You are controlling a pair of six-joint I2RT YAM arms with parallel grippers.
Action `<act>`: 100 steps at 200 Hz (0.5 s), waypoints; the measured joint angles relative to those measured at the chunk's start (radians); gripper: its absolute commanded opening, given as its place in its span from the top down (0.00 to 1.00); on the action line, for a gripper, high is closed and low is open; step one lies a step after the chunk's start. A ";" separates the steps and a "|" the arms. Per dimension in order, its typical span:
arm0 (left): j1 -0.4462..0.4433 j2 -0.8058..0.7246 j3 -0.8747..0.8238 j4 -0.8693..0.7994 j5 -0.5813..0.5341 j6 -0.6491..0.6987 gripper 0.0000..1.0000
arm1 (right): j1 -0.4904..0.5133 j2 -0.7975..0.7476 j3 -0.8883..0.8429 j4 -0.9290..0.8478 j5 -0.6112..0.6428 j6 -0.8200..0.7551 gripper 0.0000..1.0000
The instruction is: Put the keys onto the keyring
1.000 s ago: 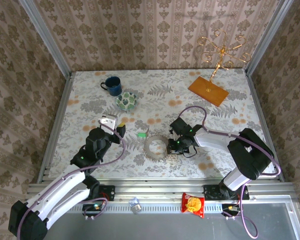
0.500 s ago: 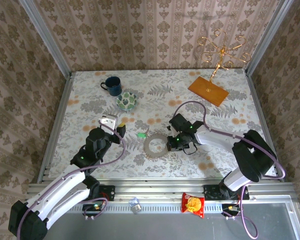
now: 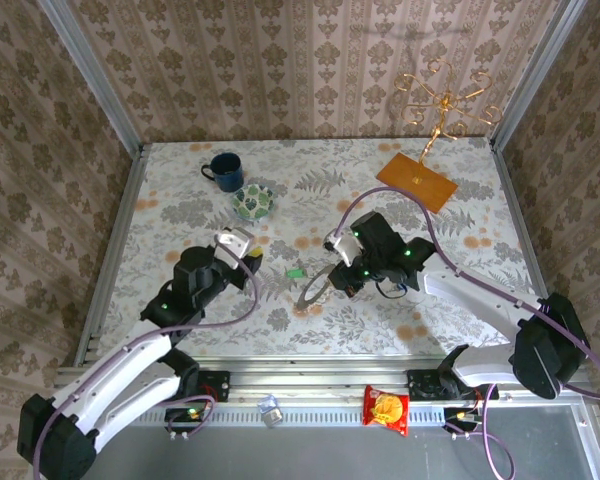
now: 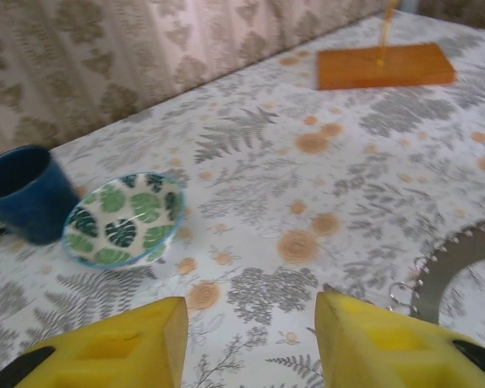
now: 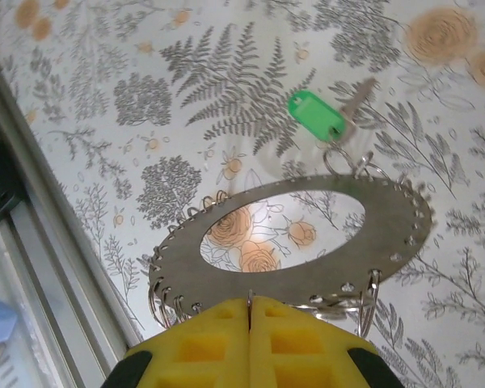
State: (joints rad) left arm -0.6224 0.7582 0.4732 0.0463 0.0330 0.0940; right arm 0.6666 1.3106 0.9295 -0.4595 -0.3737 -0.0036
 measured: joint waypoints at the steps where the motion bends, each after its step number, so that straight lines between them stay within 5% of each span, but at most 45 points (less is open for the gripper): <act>1: 0.000 0.003 0.002 -0.002 0.007 0.003 0.60 | 0.000 0.000 0.000 0.000 -0.001 -0.003 1.00; 53: 0.000 0.121 0.045 -0.016 0.294 0.132 0.68 | 0.000 0.000 0.011 0.055 -0.104 -0.148 1.00; 77: 0.000 0.164 0.045 0.000 0.420 0.168 0.84 | 0.004 0.000 0.011 0.104 -0.151 -0.189 1.00; 100: 0.000 0.196 0.044 0.046 0.529 0.187 0.84 | 0.016 0.000 0.011 0.137 -0.177 -0.227 1.00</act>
State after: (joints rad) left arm -0.6220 0.9543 0.5175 0.0925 0.5621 0.2810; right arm 0.6830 1.3106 0.9401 -0.3222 -0.5510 -0.2310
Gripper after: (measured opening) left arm 0.157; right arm 0.063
